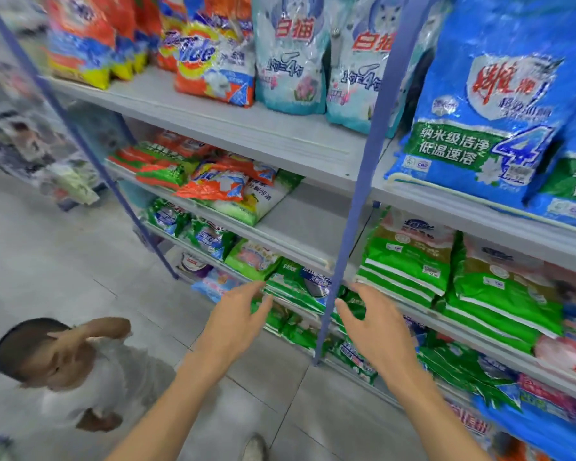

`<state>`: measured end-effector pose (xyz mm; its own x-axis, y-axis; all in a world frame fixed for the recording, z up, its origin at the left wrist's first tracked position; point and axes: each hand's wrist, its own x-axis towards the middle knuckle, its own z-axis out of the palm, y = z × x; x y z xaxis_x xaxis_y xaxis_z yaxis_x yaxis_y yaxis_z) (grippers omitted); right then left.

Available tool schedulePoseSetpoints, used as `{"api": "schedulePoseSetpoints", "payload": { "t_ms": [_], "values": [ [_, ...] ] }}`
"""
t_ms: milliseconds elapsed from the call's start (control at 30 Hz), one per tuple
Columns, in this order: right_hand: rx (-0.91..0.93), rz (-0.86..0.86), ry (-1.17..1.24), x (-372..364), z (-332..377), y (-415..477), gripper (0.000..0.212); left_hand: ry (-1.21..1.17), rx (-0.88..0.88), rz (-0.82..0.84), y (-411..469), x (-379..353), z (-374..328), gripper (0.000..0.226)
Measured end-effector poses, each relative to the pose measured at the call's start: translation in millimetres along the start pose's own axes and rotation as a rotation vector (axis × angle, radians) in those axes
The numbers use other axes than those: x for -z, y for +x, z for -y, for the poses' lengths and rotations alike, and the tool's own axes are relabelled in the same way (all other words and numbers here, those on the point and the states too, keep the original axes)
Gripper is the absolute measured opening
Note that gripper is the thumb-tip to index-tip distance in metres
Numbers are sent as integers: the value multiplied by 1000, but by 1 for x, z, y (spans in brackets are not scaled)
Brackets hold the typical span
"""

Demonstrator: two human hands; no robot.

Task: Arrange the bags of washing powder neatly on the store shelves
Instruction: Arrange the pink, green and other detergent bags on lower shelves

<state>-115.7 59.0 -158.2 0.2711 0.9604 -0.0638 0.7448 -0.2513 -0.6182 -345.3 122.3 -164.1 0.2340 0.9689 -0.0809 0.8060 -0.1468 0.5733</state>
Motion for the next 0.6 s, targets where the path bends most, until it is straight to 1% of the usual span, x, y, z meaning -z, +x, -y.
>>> {"api": "schedulePoseSetpoints", "payload": {
  "t_ms": [33,133,300,367,600],
  "values": [
    [2,15,5,-3,4,2,44,-13,13,-17,-1,5,4,48],
    [-2,47,-1,-16,15,9,38,-48,46,-51,-1,17,16,49],
    [5,86,20,-39,40,31,49,-93,83,-85,17,34,39,41],
    [11,90,24,-48,50,43,48,-107,94,-92,31,41,49,37],
    [11,99,0,-81,101,112,48,-159,108,-86,97,76,94,44]
  ]
}}
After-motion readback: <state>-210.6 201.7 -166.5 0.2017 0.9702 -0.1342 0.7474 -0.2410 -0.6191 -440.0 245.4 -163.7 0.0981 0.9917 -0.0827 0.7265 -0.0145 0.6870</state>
